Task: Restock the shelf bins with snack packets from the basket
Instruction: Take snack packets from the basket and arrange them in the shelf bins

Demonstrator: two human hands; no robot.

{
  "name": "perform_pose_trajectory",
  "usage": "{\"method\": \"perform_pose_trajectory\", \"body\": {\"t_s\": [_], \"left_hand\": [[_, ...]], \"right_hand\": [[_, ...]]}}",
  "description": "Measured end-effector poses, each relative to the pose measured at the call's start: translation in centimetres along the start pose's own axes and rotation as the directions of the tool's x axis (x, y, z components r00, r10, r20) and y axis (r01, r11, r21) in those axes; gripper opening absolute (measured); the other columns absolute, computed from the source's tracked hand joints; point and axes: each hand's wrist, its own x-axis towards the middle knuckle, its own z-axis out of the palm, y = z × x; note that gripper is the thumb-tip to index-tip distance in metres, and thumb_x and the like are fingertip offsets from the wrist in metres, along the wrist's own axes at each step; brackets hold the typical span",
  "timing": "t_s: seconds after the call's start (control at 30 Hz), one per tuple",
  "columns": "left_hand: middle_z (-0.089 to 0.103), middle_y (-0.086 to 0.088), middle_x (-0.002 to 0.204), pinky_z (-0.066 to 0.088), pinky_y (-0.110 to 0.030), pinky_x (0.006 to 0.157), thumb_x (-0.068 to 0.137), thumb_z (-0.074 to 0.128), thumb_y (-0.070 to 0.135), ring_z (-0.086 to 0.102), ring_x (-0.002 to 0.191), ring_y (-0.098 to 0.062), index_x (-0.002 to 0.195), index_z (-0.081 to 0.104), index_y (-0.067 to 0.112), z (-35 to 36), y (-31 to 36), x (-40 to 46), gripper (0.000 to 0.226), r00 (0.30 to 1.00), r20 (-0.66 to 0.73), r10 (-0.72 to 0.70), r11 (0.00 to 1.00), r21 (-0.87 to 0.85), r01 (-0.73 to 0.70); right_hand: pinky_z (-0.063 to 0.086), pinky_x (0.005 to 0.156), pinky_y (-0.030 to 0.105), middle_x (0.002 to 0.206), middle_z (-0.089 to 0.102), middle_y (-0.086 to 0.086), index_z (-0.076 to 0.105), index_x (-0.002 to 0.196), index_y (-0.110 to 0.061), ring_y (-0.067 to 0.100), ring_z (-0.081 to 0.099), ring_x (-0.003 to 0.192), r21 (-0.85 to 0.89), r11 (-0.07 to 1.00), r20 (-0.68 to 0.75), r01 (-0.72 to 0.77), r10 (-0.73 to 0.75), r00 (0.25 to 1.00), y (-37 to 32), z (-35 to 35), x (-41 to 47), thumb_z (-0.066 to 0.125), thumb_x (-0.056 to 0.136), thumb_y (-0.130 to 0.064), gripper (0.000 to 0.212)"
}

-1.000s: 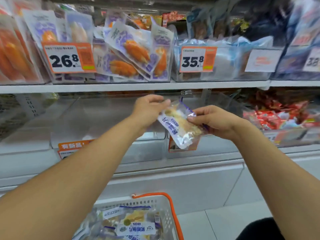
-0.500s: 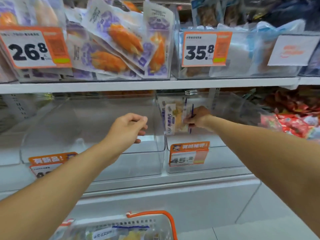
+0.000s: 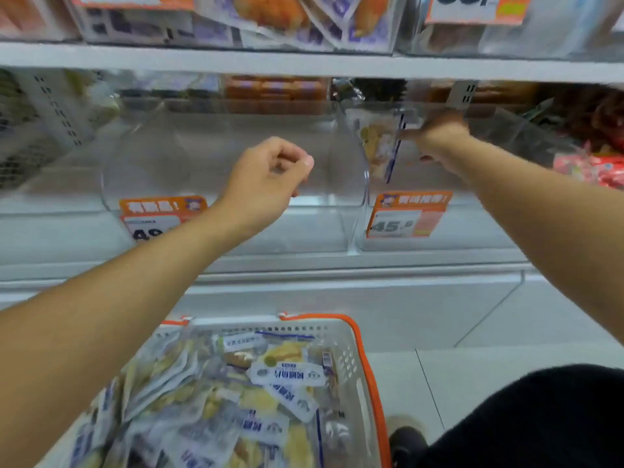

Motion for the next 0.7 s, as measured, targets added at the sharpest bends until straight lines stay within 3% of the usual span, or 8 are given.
{"method": "perform_pose_trajectory", "body": {"t_s": [0.1,0.17,0.33,0.43,0.5,0.57,0.63,0.7], "left_hand": [[0.063,-0.001,0.071,0.048,-0.03,0.058,0.09,0.065,0.025,0.056,0.06,-0.021,0.086,0.064,0.019,-0.9,-3.1,-5.6,0.007,0.977,-0.002,0.214,0.967,0.144,-0.211],[0.061,0.001,0.067,0.046,-0.027,0.058,0.09,0.068,0.024,0.055,0.058,-0.016,0.089,0.066,0.018,-1.0,-5.9,-10.2,0.007,0.979,0.119,0.168,0.963,0.192,-0.189],[0.064,0.008,0.073,0.047,-0.022,0.062,0.09,0.069,0.027,0.057,0.061,-0.003,0.091,0.068,0.026,-1.0,-12.3,-17.3,0.002,0.921,0.384,-0.064,0.967,0.253,-0.039],[0.065,0.009,0.073,0.046,-0.017,0.06,0.09,0.07,0.026,0.058,0.059,-0.002,0.091,0.068,0.024,-1.2,-12.6,-17.8,0.002,0.935,0.347,-0.074,0.972,0.233,-0.009],[0.065,0.007,0.073,0.043,-0.011,0.056,0.089,0.071,0.023,0.057,0.056,0.001,0.09,0.07,0.02,-1.3,-12.0,-17.3,0.004,0.943,0.316,-0.101,0.974,0.224,0.029],[0.068,0.005,0.079,0.044,-0.011,0.056,0.087,0.072,0.019,0.059,0.059,0.003,0.091,0.071,0.018,-1.3,-11.7,-17.4,0.004,0.894,0.414,-0.174,0.961,0.271,0.062],[0.069,0.008,0.086,0.046,-0.015,0.063,0.088,0.072,0.022,0.062,0.069,0.003,0.095,0.072,0.021,-1.0,-12.1,-18.3,0.007,0.781,0.57,-0.256,0.931,0.364,0.04],[0.068,0.01,0.091,0.046,-0.017,0.068,0.09,0.07,0.026,0.063,0.077,0.001,0.1,0.071,0.022,-0.5,-12.5,-19.4,0.011,0.666,0.681,-0.305,0.916,0.402,0.008]], "right_hand": [[0.052,0.067,0.034,0.081,0.066,0.01,0.066,0.082,-0.008,0.019,0.061,0.073,-0.149,0.962,-0.17,0.231,-0.255,0.952,-0.1,-1.4,-7.5,0.07,0.086,-0.043,0.035],[0.039,0.054,0.03,0.06,0.054,0.014,0.053,0.061,-0.004,0.02,0.047,0.055,-0.254,0.891,-0.129,0.376,-0.416,0.9,-0.4,-1.1,-13.4,0.064,0.087,-0.041,0.046],[0.035,0.055,0.032,0.061,0.052,0.007,0.05,0.061,-0.016,0.032,0.051,0.059,-0.521,0.574,0.182,0.632,-0.649,0.739,-1.6,3.2,-22.2,0.06,0.09,-0.041,0.04],[0.042,0.058,0.032,0.066,0.055,0.001,0.053,0.067,-0.019,0.027,0.053,0.064,-0.452,0.574,0.245,0.683,-0.656,0.714,-1.7,5.4,-24.5,0.062,0.087,-0.039,0.03],[0.046,0.065,0.032,0.068,0.059,-0.003,0.06,0.07,-0.02,0.021,0.054,0.066,-0.274,0.618,0.582,0.737,-0.504,0.639,-0.6,8.0,-26.7,0.068,0.084,-0.035,0.022],[0.045,0.068,0.03,0.075,0.065,-0.001,0.068,0.081,-0.012,0.019,0.057,0.07,-0.24,0.664,0.927,0.708,-0.06,0.37,2.0,11.1,-29.3,0.074,0.084,-0.037,0.026],[0.048,0.078,0.032,0.098,0.066,0.009,0.066,0.106,-0.004,0.024,0.061,0.087,-0.331,0.639,0.937,0.694,0.31,0.161,5.4,13.7,-32.1,0.075,0.083,-0.047,0.049],[0.045,0.096,0.032,0.134,0.056,0.012,0.05,0.138,-0.005,0.028,0.055,0.119,-0.383,0.603,0.908,0.7,0.384,0.166,8.6,15.4,-34.5,0.077,0.081,-0.049,0.077]]}}
